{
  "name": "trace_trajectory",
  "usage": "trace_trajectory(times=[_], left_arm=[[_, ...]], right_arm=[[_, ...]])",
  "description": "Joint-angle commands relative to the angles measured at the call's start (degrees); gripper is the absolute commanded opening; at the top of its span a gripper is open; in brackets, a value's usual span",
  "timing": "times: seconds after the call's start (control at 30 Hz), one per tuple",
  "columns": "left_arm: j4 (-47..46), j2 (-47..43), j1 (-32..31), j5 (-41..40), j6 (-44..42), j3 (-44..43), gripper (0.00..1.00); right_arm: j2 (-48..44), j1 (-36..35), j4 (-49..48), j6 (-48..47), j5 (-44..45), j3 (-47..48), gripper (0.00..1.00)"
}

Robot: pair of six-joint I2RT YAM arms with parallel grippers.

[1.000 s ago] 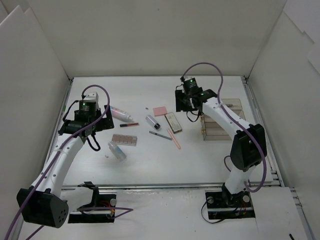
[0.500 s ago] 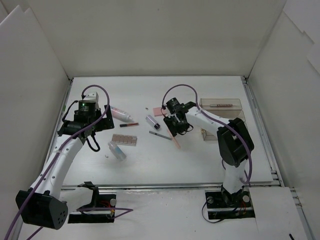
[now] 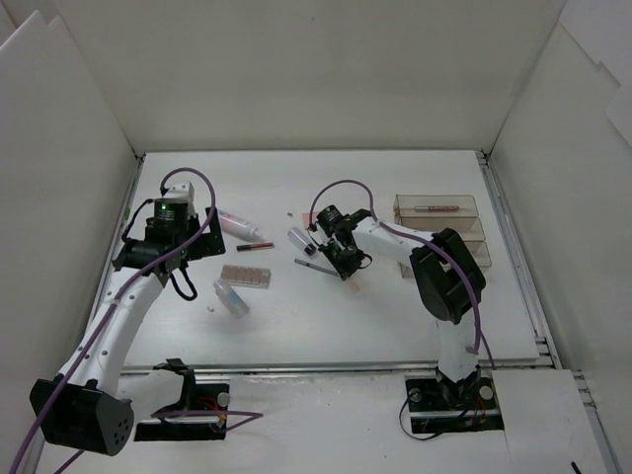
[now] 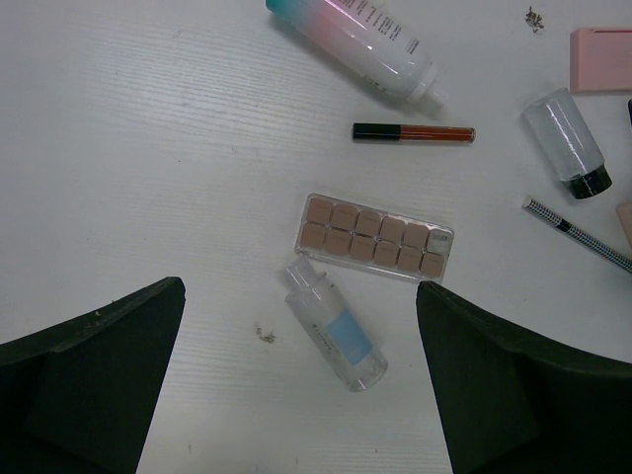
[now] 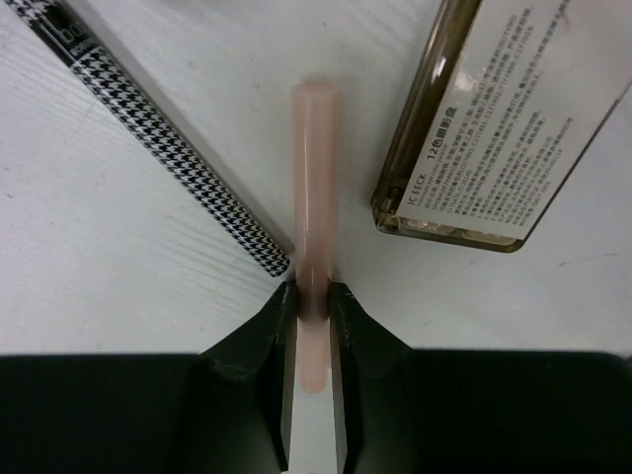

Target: Organize the makeup

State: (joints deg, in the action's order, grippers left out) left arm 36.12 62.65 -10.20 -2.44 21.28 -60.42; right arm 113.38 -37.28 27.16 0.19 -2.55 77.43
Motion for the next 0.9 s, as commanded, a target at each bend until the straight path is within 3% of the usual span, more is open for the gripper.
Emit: trace_trajectory(times=[0.0,0.07,0.33,0.57,0.87], left_arm=[[-1.6,-1.3,-0.4,-0.1,-0.4,-1.5,0.99],[-1.7,-1.3,-0.4,-0.2,-0.5,-1.5,0.99],[-3.0,-0.1,-0.4,0.9,-0.1,-1.4,0.99],[-3.5,-0.5,-0.4,0.9,-0.2,-1.1,0.99],[-3.6,-1.5,-0.9,1.0,0.0,-0.1,0.99]], right_arm=[[0.1,-0.7,1.4,-2.1,2.3,-0.3,0.08],[-2.4,-0.9,3.0,-3.5,4.1,0.4,0.0],[-9.4,0.0,11.5,-15.4,15.9,15.1,0.0],[-12.0,11.4,11.3,-38.1,12.7,16.3,0.0],[-8.1,24.3,10.3,-50.9,13.0,22.2,0.0]])
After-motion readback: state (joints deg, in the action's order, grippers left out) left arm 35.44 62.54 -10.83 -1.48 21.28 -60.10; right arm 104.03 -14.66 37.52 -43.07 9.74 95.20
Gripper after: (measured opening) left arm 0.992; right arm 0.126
